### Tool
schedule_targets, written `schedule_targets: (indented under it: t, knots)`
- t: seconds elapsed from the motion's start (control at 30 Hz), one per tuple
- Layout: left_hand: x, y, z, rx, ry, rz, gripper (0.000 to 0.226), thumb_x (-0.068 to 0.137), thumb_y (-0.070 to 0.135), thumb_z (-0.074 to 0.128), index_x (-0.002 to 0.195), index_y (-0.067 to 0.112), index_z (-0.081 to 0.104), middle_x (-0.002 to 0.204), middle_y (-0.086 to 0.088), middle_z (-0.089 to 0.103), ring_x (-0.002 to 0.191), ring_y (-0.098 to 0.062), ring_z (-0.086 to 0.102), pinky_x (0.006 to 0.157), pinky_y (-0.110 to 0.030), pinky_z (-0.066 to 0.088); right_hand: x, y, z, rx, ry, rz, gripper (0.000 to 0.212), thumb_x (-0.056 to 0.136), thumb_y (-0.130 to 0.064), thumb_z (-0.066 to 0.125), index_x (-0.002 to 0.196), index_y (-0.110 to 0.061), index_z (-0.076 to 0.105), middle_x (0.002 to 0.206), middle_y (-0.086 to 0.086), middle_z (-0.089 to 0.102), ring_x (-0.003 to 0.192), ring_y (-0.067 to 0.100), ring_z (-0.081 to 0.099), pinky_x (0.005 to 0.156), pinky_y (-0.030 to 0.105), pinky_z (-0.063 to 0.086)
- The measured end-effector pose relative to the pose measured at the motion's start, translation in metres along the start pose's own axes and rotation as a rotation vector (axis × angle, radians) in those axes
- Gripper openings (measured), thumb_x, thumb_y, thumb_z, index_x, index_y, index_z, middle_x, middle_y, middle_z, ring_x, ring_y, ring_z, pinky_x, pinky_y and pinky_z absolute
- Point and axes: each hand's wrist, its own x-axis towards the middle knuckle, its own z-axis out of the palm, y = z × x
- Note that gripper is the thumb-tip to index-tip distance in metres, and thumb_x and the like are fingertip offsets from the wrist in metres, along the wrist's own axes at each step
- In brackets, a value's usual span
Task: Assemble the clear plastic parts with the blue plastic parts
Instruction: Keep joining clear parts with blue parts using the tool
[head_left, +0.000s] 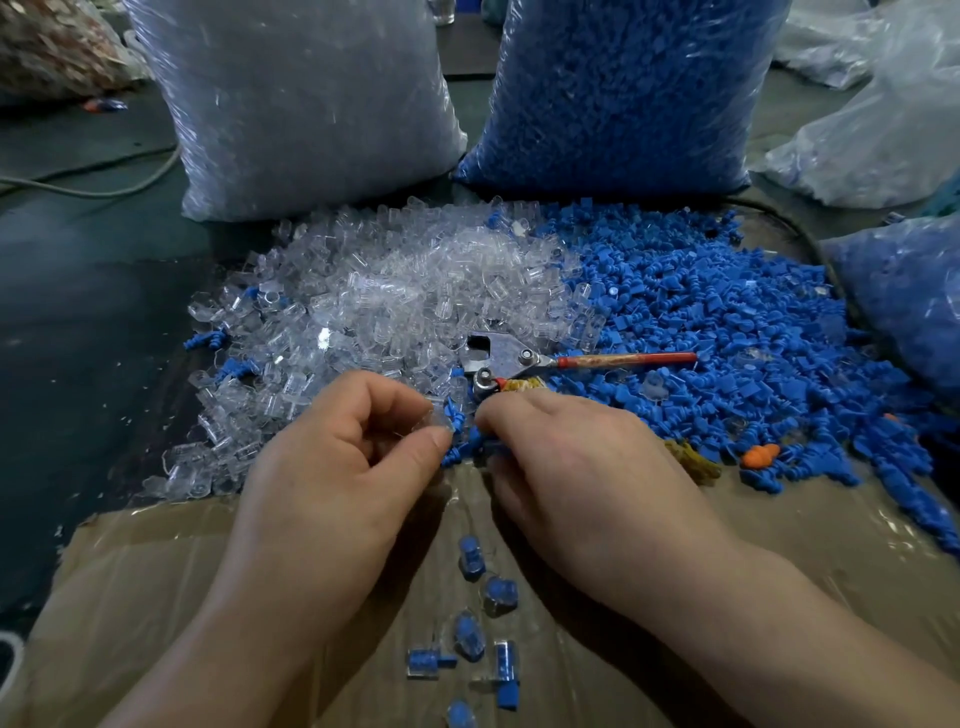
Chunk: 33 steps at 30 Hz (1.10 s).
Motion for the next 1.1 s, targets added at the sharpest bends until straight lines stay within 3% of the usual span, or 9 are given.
schedule_targets:
  t: [0.07,0.17,0.3,0.4,0.5,0.6,0.83,1.03,1.1]
  knots:
    - [0.002,0.003,0.001,-0.232,-0.048,-0.066,0.022,0.067,0.036,0.077,0.087,0.038,0.068,0.072,0.002,0.072,0.052,-0.006,0.063,0.045,-0.019,0.048,-0.001,0.004,-0.001,0.171,0.089,0.09,0.011,0.091,-0.034,0.053,0.102,-0.03,0.055,0.092,-0.012,0.058,0.083,0.01,0.054,0.073,0.035,0.047]
    - [0.002,0.005,0.001,-0.413,-0.125,-0.097,0.023,0.063,0.029,0.073,0.086,0.031,0.072,0.074,-0.004,0.072,0.055,-0.01,0.066,0.045,-0.018,0.049,-0.004,0.008,-0.007,0.576,0.127,0.251,0.015,0.089,-0.035,0.057,0.103,-0.041,0.059,0.075,-0.014,0.066,0.062,0.001,0.059,0.053,0.018,0.048]
    - [0.0,0.007,0.001,-0.508,-0.203,-0.107,0.022,0.065,0.027,0.073,0.087,0.027,0.074,0.076,-0.006,0.073,0.06,-0.014,0.069,0.046,-0.019,0.049,-0.007,0.004,-0.013,1.159,-0.018,0.338,0.015,0.096,-0.019,0.058,0.092,-0.03,0.067,0.064,0.007,0.068,0.056,0.02,0.066,0.053,0.037,0.059]
    - [-0.001,0.004,0.001,-0.576,-0.255,-0.118,0.018,0.075,0.016,0.08,0.09,0.026,0.075,0.077,-0.013,0.072,0.061,-0.016,0.067,0.046,-0.02,0.047,-0.007,0.003,-0.013,1.34,0.006,0.3,0.008,0.095,-0.012,0.058,0.091,-0.014,0.064,0.068,0.011,0.068,0.06,0.024,0.067,0.057,0.036,0.059]
    - [-0.002,0.001,0.0,-0.63,-0.299,-0.142,0.02,0.078,0.022,0.068,0.097,0.025,0.076,0.079,-0.019,0.071,0.06,-0.02,0.064,0.045,-0.024,0.047,-0.008,0.005,-0.013,1.304,0.057,0.219,0.005,0.091,-0.016,0.063,0.088,-0.016,0.067,0.073,0.007,0.069,0.066,0.021,0.067,0.063,0.031,0.058]
    - [-0.002,0.001,0.0,-0.656,-0.338,-0.125,0.022,0.078,0.022,0.074,0.099,0.024,0.076,0.077,-0.012,0.071,0.059,-0.019,0.063,0.045,-0.023,0.047,-0.008,0.005,-0.012,1.204,0.106,0.144,0.006,0.083,-0.021,0.066,0.089,-0.021,0.069,0.074,-0.002,0.068,0.066,0.011,0.063,0.063,0.025,0.055]
    - [-0.001,0.002,0.0,-0.715,-0.329,-0.139,0.016,0.078,0.024,0.067,0.092,0.022,0.075,0.076,-0.011,0.07,0.056,-0.017,0.062,0.044,-0.022,0.047,-0.008,0.001,-0.007,0.814,0.229,0.078,0.015,0.084,-0.029,0.061,0.098,-0.035,0.064,0.087,-0.011,0.067,0.083,0.013,0.066,0.074,0.036,0.055]
    - [-0.002,0.007,-0.001,-0.755,-0.375,-0.165,0.018,0.078,0.03,0.067,0.09,0.019,0.075,0.071,-0.007,0.067,0.052,-0.013,0.061,0.041,-0.02,0.047,-0.009,0.001,-0.006,0.645,0.308,-0.092,0.01,0.088,-0.018,0.065,0.096,-0.021,0.07,0.091,-0.015,0.064,0.089,0.009,0.064,0.076,0.023,0.052]
    - [-0.001,0.008,0.001,-0.788,-0.357,-0.193,0.013,0.081,0.024,0.063,0.086,0.02,0.074,0.069,-0.007,0.067,0.049,-0.014,0.06,0.039,-0.02,0.045,-0.008,0.001,-0.004,0.669,0.284,-0.059,0.009,0.086,-0.02,0.066,0.094,-0.025,0.07,0.089,-0.015,0.065,0.09,0.008,0.065,0.077,0.02,0.05]
